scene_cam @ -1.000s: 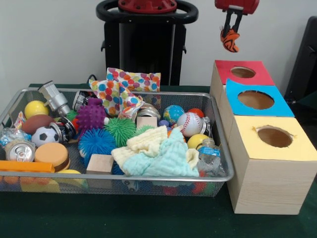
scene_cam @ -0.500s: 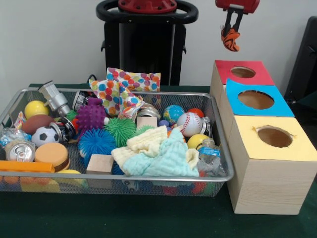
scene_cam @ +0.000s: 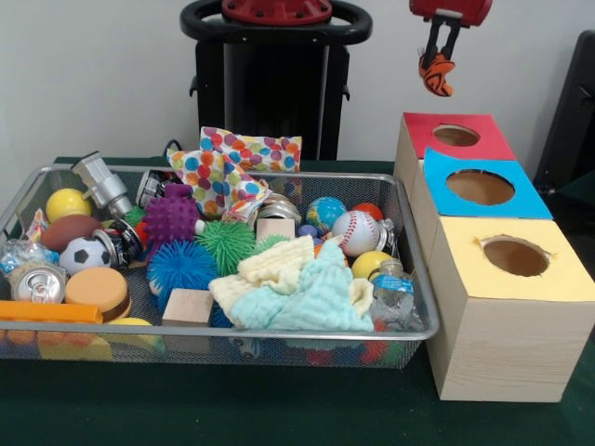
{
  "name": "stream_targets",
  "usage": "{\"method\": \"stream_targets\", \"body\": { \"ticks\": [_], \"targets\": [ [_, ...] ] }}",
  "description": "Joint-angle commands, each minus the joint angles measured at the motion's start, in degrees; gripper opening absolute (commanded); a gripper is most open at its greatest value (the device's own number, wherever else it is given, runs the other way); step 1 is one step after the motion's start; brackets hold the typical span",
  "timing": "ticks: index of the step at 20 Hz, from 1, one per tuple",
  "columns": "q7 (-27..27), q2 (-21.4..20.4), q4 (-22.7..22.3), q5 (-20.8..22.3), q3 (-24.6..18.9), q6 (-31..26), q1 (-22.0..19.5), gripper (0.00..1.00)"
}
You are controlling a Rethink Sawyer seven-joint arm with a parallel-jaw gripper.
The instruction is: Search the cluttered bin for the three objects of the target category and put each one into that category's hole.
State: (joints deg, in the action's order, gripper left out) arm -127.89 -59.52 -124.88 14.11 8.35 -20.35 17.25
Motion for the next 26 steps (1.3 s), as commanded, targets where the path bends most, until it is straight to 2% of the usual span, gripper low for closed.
{"method": "stream_targets", "body": {
  "ticks": [1,10,26],
  "targets": [
    [-11.2,3.4,5.2,-3.6,0.2,2.9,0.8,0.0],
    [-10.3,4.8,6.5,-4.9,0.4,3.1,1.0,0.0],
    [-8.0,6.2,6.0,-6.1,-0.9,5.7,-1.0,0.0]
  ]
}}
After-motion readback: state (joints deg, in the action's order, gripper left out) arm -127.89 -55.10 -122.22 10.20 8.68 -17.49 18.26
